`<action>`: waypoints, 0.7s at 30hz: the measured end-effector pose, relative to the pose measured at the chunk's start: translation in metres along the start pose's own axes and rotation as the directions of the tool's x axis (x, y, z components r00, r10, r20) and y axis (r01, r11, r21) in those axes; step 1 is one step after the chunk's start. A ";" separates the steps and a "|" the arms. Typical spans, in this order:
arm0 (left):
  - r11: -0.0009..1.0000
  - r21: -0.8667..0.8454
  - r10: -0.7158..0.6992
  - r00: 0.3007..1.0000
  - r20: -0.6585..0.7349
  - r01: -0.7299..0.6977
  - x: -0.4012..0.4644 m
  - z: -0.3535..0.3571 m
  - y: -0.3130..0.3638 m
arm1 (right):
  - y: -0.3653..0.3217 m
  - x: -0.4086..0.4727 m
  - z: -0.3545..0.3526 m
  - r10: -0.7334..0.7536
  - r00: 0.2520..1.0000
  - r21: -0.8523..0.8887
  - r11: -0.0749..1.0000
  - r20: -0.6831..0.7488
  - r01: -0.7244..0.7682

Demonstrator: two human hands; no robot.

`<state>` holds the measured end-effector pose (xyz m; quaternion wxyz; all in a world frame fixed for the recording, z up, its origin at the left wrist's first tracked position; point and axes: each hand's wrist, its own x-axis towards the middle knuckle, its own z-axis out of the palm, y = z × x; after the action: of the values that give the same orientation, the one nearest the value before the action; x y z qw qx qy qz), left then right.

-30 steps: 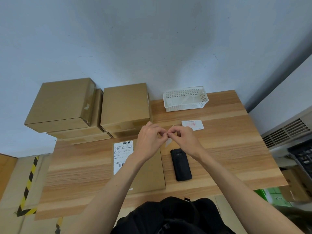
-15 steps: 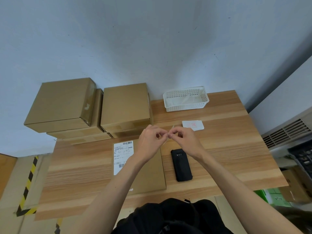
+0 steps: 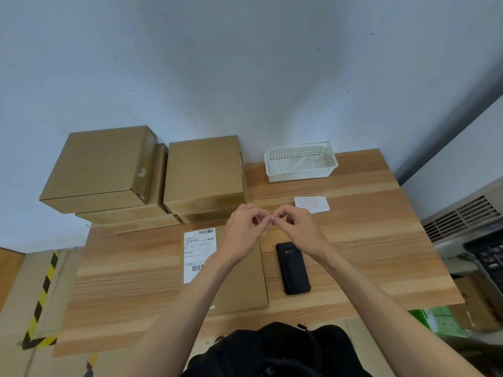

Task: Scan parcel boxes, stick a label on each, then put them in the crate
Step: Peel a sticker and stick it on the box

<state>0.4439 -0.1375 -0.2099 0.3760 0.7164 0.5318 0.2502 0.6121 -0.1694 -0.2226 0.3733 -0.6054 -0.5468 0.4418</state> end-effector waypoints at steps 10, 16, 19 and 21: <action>0.994 0.101 0.041 0.999 -0.008 -0.040 -0.002 -0.005 0.000 | -0.005 -0.003 0.004 0.018 1.000 0.043 0.999 0.003 -0.018; 0.978 0.177 0.119 0.993 -0.025 -0.113 -0.004 -0.005 -0.003 | -0.005 -0.003 0.006 0.024 1.000 -0.036 0.999 0.003 -0.023; 0.960 0.230 0.172 0.985 -0.020 -0.163 -0.006 -0.006 -0.006 | -0.005 -0.003 0.010 0.035 0.999 -0.087 0.996 0.008 -0.034; 0.946 0.259 0.207 0.978 -0.018 -0.195 -0.007 -0.007 -0.009 | -0.005 -0.002 0.014 0.045 0.999 -0.127 0.991 0.003 -0.044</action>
<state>0.4310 -0.1405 -0.2124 0.2410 0.8035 0.4921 0.2327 0.5968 -0.1714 -0.2225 0.3222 -0.6387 -0.5613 0.4162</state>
